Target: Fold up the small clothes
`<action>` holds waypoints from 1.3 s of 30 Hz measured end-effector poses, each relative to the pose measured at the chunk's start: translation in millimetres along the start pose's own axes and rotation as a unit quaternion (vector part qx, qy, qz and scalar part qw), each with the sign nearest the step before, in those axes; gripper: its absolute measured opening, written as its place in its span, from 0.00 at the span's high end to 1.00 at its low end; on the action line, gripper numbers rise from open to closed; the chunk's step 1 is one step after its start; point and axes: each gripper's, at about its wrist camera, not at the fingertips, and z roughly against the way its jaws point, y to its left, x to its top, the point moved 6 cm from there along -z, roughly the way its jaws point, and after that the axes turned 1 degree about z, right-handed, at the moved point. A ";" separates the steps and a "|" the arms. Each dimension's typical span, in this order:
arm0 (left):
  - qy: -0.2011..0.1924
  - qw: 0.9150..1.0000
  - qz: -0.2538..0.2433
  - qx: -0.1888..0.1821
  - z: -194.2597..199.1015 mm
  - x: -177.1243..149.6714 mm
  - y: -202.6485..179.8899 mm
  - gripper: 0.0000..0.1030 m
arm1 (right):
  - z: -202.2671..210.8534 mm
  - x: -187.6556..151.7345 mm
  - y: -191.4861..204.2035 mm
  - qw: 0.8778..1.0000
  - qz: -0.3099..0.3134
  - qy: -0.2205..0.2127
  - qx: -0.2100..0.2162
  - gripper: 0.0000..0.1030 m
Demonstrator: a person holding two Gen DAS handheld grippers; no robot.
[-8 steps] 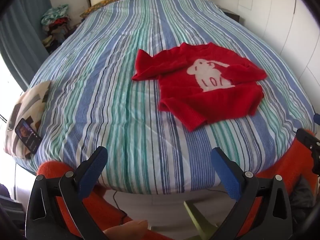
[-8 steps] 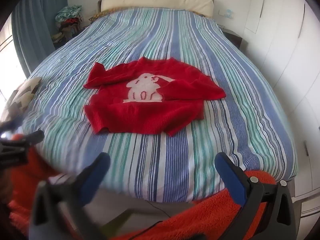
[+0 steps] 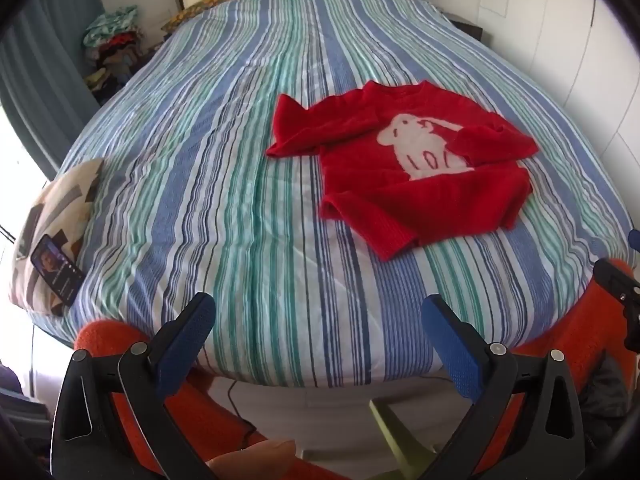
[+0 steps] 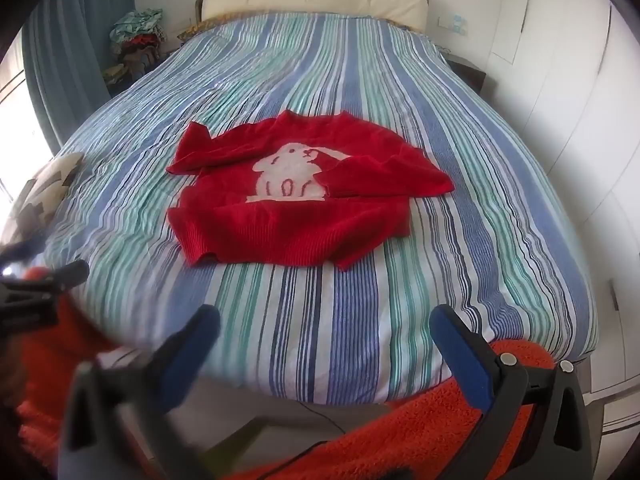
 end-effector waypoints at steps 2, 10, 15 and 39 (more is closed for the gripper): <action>0.002 1.000 -0.001 0.005 -5.1 -2.5 2.2 0.00 | -0.5 1.2 0.5 1.000 0.001 0.001 0.001 0.00; 0.008 1.000 -0.008 0.013 -8.3 -4.3 0.8 0.00 | -4.7 -0.7 5.4 1.000 0.005 0.004 0.001 0.00; 0.012 1.000 -0.011 0.019 -10.2 -7.2 0.9 0.00 | -8.9 -1.7 6.3 1.000 0.004 0.009 0.003 0.00; 0.017 1.000 -0.010 0.005 -13.1 -1.3 -7.7 0.00 | -15.4 0.9 2.2 1.000 -0.008 0.009 0.000 0.00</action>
